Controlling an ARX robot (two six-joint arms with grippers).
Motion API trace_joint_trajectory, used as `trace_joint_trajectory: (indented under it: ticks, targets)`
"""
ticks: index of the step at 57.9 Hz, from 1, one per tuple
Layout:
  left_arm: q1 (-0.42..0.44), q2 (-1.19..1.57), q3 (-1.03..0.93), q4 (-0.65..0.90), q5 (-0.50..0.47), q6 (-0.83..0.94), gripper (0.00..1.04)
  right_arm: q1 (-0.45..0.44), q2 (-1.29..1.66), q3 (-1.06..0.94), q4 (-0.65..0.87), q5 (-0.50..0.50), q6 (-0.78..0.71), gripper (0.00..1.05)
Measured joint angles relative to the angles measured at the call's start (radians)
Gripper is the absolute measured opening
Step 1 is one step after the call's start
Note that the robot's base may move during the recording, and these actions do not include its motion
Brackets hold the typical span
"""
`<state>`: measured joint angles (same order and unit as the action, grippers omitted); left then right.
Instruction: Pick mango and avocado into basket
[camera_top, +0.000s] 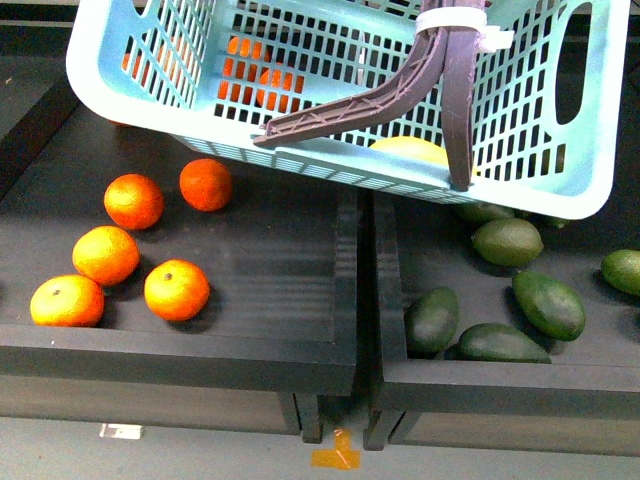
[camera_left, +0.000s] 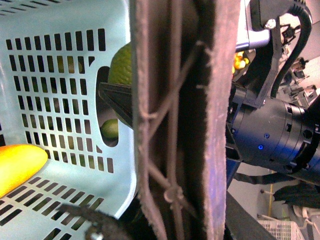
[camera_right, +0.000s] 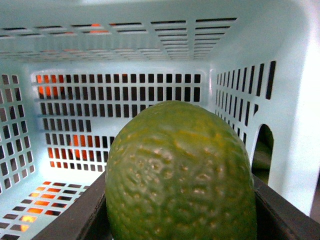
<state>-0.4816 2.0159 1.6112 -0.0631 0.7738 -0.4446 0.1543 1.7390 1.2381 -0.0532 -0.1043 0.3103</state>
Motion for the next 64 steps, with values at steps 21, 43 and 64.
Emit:
trace_joint_trajectory:
  ticks: [21,43,64]
  targets:
    - [0.002,0.0,0.0,-0.001,0.005,-0.005,0.13,0.001,-0.139,-0.114,0.066,0.071,-0.07,0.96]
    - [0.0,0.0,0.0,-0.001,0.006,-0.005,0.13,-0.008,-0.689,-0.596,0.385,0.239,-0.229,0.75]
    - [0.0,0.0,0.0,-0.001,0.005,-0.005,0.13,-0.075,-0.899,-0.965,0.612,0.181,-0.301,0.07]
